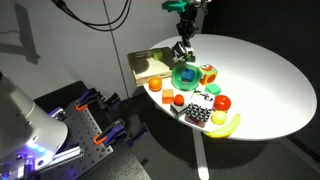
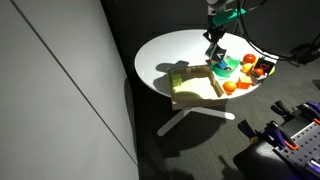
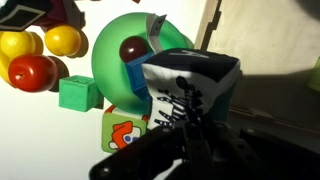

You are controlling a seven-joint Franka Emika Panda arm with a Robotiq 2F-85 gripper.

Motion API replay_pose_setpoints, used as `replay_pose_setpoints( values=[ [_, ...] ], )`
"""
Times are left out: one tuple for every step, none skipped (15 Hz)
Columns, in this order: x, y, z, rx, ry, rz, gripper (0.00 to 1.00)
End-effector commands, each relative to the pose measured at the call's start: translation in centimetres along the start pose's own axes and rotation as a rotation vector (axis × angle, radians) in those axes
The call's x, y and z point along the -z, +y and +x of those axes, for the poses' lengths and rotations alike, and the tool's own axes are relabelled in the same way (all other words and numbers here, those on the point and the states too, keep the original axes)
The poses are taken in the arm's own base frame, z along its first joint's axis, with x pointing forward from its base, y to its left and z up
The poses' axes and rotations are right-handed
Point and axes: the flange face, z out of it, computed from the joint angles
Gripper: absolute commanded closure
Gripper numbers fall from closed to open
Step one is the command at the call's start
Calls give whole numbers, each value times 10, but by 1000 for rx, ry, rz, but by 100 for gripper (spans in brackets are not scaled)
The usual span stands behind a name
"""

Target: Pick up the block with a zebra image and put it in the wooden tray

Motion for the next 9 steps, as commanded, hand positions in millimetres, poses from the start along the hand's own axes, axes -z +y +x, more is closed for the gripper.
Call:
replay_pose_setpoints(
  values=[
    [10,-19,-17,52,-12,23,98],
    [10,-26,-19,63,-14,25,98],
    [10,-33,-21,74,-17,26,98],
    [10,-41,-23,83,-16,27,98],
    [10,-48,-24,91,-12,28,98],
    [10,-56,-25,99,-8,27,98],
    [11,-64,-25,106,-3,28,98],
    [11,-71,-26,113,0,28,98],
    [11,-78,-25,116,-1,27,98]
  ],
)
